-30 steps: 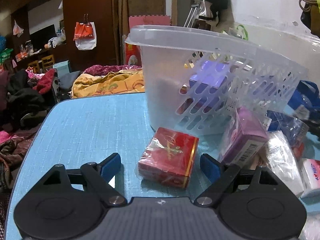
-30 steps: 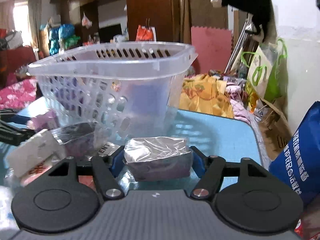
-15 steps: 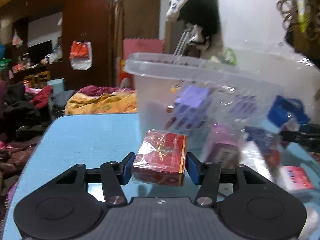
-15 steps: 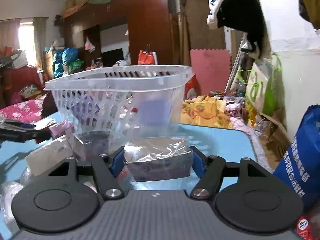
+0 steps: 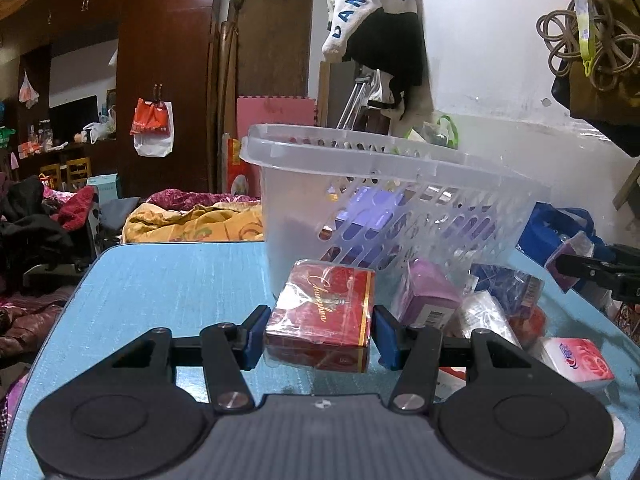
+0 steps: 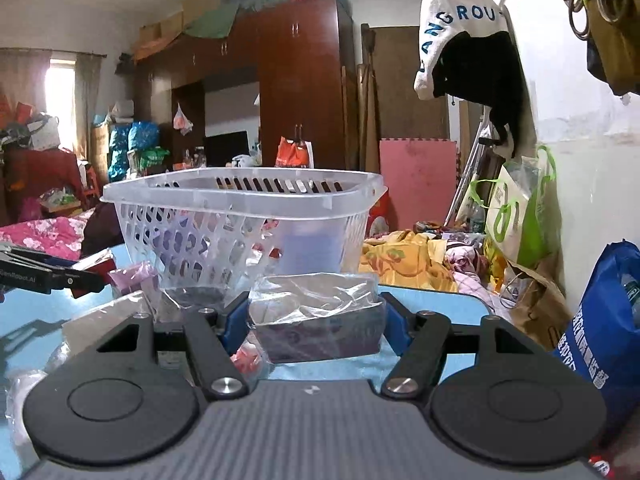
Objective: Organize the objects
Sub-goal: 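Grasp the foil-wrapped box with the right tool while the left tool grasps the red box, then lift the foil box and red box over the basket and release both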
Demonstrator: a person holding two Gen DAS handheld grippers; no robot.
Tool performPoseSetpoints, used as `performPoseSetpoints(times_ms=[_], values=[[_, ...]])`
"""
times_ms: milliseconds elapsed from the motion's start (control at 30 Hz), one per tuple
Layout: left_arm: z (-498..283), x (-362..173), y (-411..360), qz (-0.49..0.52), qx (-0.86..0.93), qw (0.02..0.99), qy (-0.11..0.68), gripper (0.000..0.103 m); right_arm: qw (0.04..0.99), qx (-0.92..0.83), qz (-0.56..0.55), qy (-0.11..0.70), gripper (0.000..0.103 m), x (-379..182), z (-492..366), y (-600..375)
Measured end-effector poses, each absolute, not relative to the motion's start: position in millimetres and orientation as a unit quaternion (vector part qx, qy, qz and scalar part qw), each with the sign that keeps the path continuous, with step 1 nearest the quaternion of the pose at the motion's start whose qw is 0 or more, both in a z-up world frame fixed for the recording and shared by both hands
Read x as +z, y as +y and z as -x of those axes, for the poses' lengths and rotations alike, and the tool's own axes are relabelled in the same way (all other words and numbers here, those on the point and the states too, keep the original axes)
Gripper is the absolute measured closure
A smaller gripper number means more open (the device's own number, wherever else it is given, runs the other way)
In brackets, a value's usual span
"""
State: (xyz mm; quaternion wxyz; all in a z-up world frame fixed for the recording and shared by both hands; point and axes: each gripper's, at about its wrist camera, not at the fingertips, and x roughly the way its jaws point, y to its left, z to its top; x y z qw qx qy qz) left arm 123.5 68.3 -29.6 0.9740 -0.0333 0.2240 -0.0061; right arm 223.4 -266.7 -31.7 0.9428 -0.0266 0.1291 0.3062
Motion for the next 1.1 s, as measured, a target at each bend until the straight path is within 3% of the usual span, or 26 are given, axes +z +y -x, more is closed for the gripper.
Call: performPoseSetpoints(times_ms=[533,767,967,1100], values=[[-99.4,-20.9,70.7,0.040,-0.021,0.987,0.153,0.045,0.950,0.306,-0.004,0.067,0.034,-29.1,-206.7,-282.0],[-73.0,21.1,72.9,0.040,-0.032,0.997,0.058,0.045,0.943,0.324,-0.033,0.067,0.034,-6.6,-201.3,-286.6],[-117.0,74.1,55.9,0.012,-0.052,0.996,0.077,0.045,0.939,0.342,0.030,0.018,0.034,50.3,-197.1,-256.9],[-166.7,90.7,51.8,0.027,-0.085,0.987,0.132,0.045,0.916,0.395,0.053,0.045,0.034,74.5,-237.3,-226.8]])
